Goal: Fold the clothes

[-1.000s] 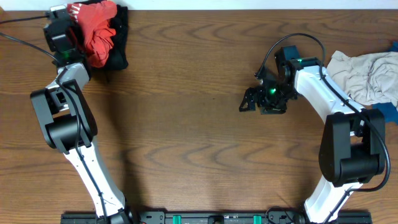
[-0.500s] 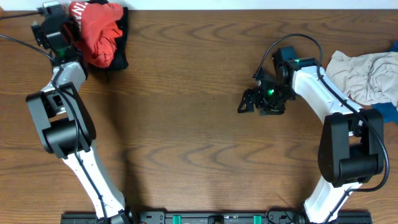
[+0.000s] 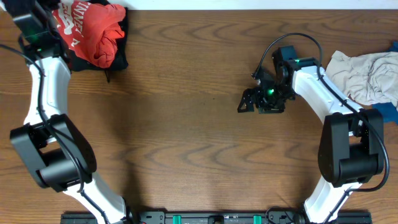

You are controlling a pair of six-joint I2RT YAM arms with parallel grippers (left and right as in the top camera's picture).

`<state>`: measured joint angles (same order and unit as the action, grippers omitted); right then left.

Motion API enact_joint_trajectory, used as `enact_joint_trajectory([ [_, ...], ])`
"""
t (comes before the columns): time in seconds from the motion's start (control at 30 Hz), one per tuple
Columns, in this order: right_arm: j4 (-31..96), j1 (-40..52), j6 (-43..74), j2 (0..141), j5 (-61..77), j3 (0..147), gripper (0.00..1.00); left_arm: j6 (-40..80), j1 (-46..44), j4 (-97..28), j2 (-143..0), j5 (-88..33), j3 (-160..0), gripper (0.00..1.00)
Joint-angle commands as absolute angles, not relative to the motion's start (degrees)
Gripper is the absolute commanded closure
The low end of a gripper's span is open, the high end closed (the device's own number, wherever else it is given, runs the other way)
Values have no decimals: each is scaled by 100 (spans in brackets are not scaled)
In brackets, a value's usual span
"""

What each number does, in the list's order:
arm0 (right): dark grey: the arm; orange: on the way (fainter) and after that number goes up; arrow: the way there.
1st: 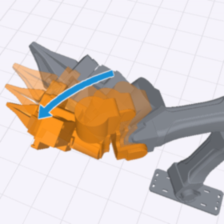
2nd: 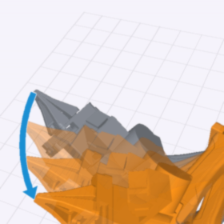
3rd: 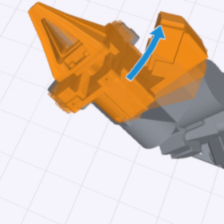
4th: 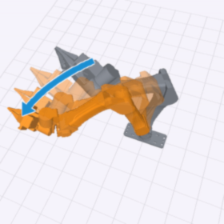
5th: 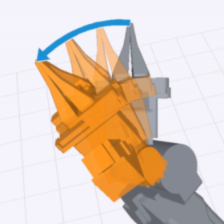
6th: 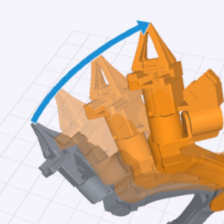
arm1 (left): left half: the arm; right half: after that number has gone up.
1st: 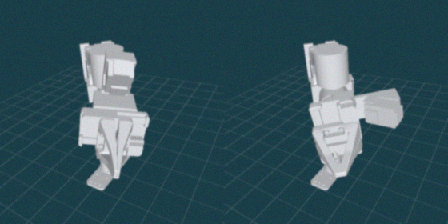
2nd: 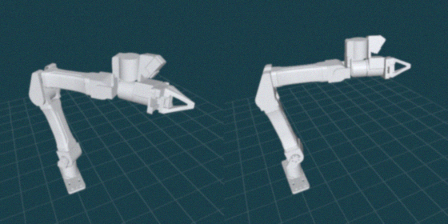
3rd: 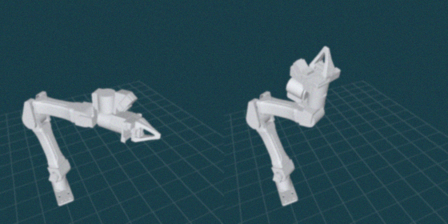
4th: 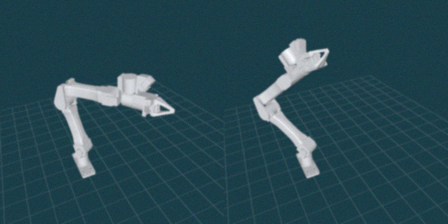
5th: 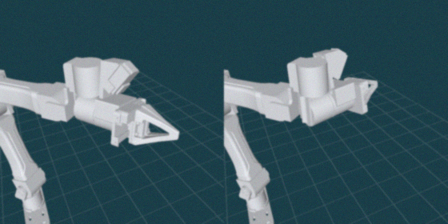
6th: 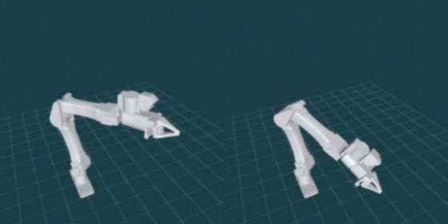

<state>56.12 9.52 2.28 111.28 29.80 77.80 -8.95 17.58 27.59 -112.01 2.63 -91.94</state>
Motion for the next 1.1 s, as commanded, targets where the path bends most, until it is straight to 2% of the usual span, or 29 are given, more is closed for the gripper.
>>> enact_joint_trajectory([
  [0.0, 5634, 993, 113, 10975, 3026, 7767, 14, -764, 1535, 2797, -11561, -499, -9207, 25],
  [0.33, 5634, 993, 54, 10975, 3024, 7767, 14, -786, 1278, 4099, -13069, -493, -9249, 36],
  [0.63, 5699, 993, 69, 10975, 3028, 7767, 14, -788, 1332, 3946, -14626, -36, -9299, 36],
  [0.77, 5815, 996, 80, 10975, 3026, 7767, 14, -993, 1356, 4154, -14597, 80, -9299, 36],
  [0.83, 5852, 996, 80, 10975, 3028, 7767, 14, -1247, 1369, 4484, -14433, 261, -9301, 41],
  [0.93, 5874, 1007, 80, 10975, 3028, 7767, 14, -1369, 1431, 4584, -14075, 506, -9310, 43],
  [1.0, 5859, 1028, 80, 10975, 3028, 7767, 14, -1369, 1527, 4528, -13913, 506, -9310, 42],
  [1.07, 5857, 1059, 80, 10975, 3028, 7767, 14, -1367, 1640, 4480, -13808, 517, -9310, 36],
])
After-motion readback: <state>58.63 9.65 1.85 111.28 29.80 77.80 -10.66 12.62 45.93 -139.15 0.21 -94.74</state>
